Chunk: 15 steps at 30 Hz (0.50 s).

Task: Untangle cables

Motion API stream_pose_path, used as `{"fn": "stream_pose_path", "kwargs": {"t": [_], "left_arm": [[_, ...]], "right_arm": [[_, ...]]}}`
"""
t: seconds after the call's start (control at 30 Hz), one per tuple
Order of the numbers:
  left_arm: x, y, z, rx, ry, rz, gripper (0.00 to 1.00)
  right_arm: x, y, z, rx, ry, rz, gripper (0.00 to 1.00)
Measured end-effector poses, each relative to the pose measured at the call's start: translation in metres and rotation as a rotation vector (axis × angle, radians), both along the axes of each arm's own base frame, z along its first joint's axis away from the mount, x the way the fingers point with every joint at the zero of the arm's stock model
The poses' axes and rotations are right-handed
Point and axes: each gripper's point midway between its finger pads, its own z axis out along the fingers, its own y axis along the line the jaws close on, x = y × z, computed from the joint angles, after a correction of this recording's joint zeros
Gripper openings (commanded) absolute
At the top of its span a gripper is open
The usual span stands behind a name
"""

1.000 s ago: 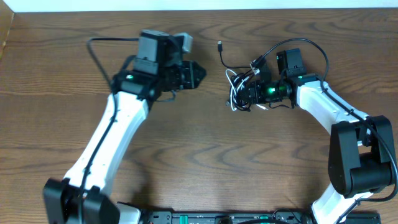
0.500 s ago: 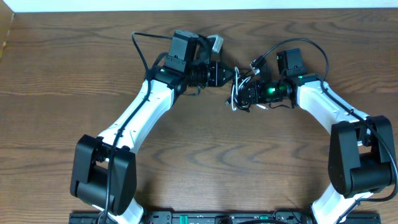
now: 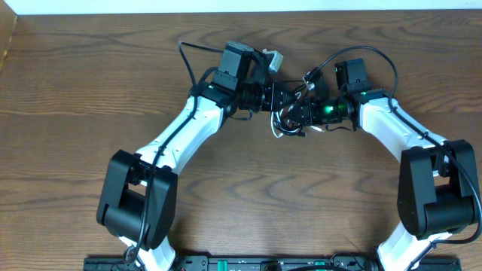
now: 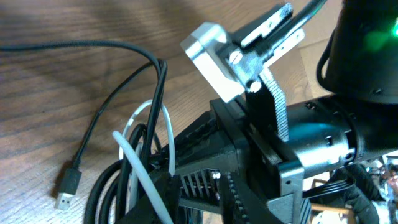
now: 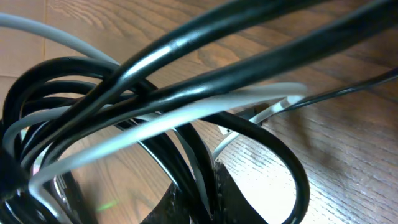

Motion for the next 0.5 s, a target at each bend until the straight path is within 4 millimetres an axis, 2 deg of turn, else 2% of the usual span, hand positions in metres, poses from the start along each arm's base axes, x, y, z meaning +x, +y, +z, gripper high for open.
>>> {"fn": "stream_pose_path", "kwargs": {"t": [0.13, 0.37, 0.5], "left_arm": [[0.005, 0.000, 0.002, 0.000, -0.020, 0.016, 0.08], [0.021, 0.015, 0.006, -0.007, -0.044, 0.063, 0.08], [0.025, 0.025, 0.027, -0.025, -0.085, 0.085, 0.08]], "right_arm": [[0.002, -0.004, -0.004, -0.029, -0.003, -0.014, 0.08], [0.006, -0.028, -0.024, -0.198, 0.010, -0.093, 0.08], [0.011, -0.038, -0.030, -0.260, -0.004, -0.122, 0.08]]}}
